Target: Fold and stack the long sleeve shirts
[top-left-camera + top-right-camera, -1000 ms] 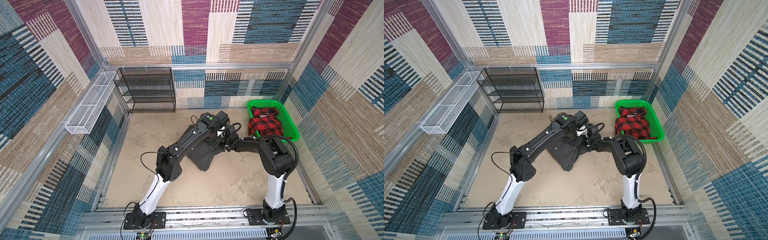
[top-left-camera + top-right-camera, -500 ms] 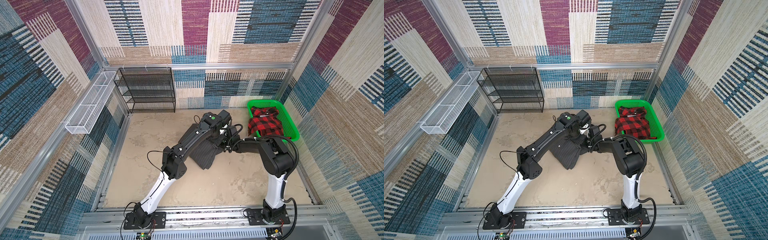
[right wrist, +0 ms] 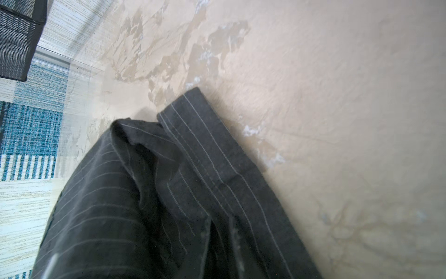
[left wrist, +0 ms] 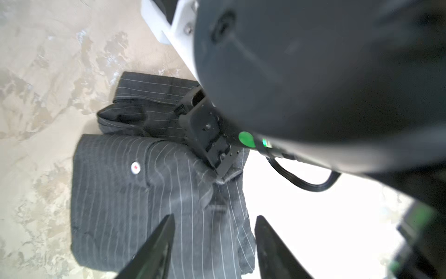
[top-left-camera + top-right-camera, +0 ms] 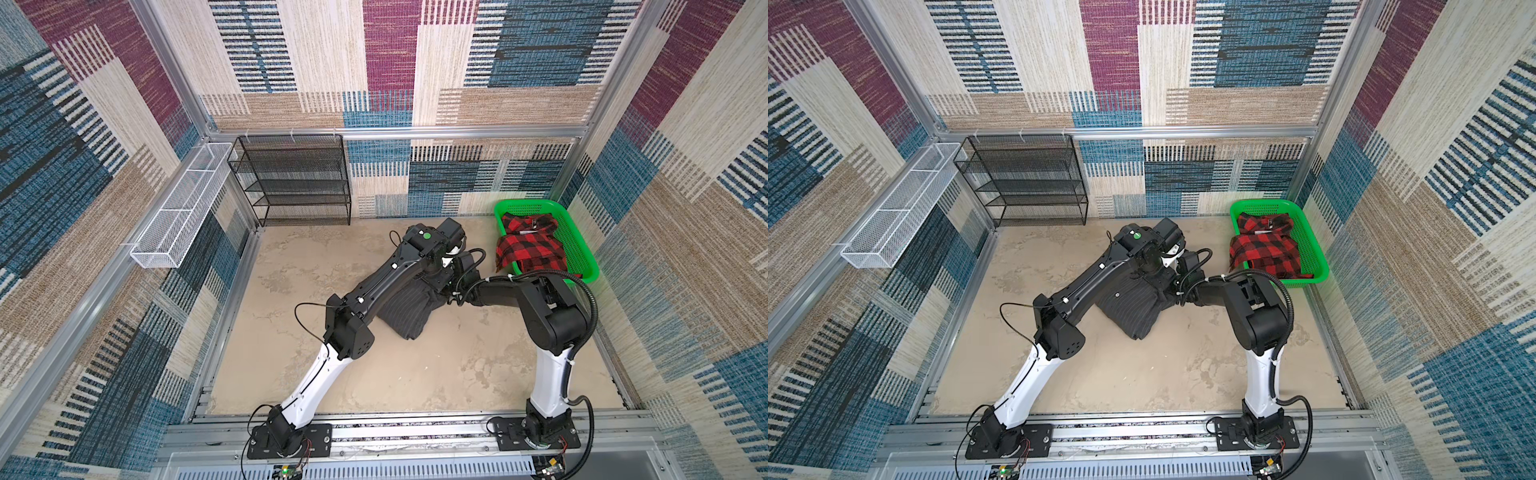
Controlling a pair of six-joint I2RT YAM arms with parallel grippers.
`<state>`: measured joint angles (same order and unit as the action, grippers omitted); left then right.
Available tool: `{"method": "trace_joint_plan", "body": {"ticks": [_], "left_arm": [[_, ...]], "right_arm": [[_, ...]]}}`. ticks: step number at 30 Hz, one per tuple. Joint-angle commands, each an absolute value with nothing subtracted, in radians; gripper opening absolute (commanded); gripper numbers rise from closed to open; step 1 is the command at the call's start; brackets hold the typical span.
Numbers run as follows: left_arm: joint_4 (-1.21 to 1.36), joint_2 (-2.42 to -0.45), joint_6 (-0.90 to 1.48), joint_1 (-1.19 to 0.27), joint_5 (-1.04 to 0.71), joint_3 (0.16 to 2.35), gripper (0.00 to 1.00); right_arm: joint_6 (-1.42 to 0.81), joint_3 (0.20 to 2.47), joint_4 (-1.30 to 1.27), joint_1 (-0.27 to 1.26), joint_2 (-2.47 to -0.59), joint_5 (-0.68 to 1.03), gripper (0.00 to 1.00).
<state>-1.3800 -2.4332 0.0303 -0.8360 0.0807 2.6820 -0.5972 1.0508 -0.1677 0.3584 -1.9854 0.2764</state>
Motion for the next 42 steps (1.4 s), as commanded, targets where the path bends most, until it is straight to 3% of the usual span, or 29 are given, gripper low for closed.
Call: {"method": "trace_joint_plan", "body": {"ticks": [1, 7, 10, 16, 19, 25, 34, 37, 42], "left_arm": [[-1.377, -2.388, 0.029, -0.838, 0.117, 2.687, 0.61], [-1.378, -2.255, 0.091, -0.832, 0.179, 2.653, 0.59], [-1.376, -2.146, 0.161, -0.809, 0.223, 2.569, 0.56], [-1.289, -1.906, 0.289, -0.752, 0.282, 2.217, 0.49], [-1.166, -1.771, 0.371, -0.688, 0.221, 1.958, 0.48], [-0.826, -1.609, 0.547, -0.569, -0.016, 1.470, 0.44], [-0.594, -1.688, 0.664, -0.575, -0.171, 1.318, 0.41], [-0.538, -1.693, 0.685, -0.578, -0.191, 1.273, 0.40], [-0.442, -1.741, 0.735, -0.608, -0.198, 1.220, 0.38]], "right_arm": [[-0.606, 1.050, 0.000, 0.358, -1.981, 0.238, 0.19], [-0.608, 1.061, 0.031, 0.357, -1.930, 0.201, 0.19], [-0.599, 1.065, 0.068, 0.358, -1.849, 0.150, 0.25], [-0.502, 1.145, 0.238, 0.358, -1.691, 0.023, 0.36], [-0.434, 1.179, 0.300, 0.358, -1.645, 0.018, 0.39], [-0.379, 1.211, 0.354, 0.361, -1.676, 0.210, 0.43], [-0.470, 1.134, 0.269, 0.424, -1.710, 0.313, 0.51], [-0.479, 1.150, 0.252, 0.441, -1.750, 0.330, 0.49], [-0.474, 1.196, 0.295, 0.471, -1.754, 0.288, 0.24]]}}
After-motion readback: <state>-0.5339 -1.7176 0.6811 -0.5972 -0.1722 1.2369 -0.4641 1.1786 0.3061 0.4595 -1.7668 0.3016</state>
